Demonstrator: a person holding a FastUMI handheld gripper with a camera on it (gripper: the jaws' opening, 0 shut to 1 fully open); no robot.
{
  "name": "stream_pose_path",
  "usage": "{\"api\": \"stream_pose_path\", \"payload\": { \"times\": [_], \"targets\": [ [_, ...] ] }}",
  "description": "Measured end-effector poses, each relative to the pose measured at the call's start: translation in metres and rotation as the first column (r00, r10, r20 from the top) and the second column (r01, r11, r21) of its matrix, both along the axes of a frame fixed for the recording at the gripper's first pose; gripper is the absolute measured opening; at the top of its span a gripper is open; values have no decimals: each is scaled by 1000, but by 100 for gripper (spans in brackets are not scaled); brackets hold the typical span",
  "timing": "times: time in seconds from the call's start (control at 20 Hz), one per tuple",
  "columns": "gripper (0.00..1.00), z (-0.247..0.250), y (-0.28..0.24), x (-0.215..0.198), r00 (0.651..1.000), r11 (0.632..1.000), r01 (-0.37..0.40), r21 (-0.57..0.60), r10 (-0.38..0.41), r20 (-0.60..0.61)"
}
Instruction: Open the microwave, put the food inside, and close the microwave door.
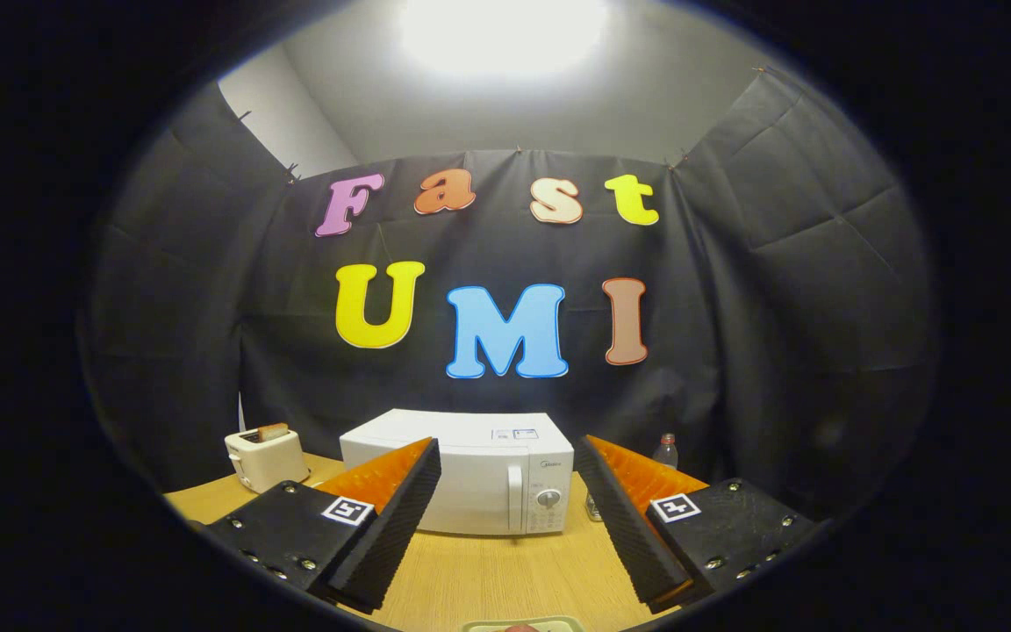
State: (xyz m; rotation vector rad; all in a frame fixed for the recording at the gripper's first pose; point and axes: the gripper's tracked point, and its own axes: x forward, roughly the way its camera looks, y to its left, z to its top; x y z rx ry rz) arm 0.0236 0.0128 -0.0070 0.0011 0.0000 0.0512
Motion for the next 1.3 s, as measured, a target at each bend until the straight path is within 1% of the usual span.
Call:
{"api": "stream_pose_path", "payload": {
  "times": [0.2,0.35,0.75,1.1,1.3],
  "targets": [
    [99,-15,-3,31,1000,1000,-12,18,13,-21],
    [99,-32,-4,63,999,999,-24,28,25,-47],
    [99,-93,-2,142,989,998,-63,28,66,-135],
    [99,-155,-7,194,970,998,-65,13,66,-235],
    [99,-190,-8,217,953,998,-64,9,64,-296]
  ]
}}
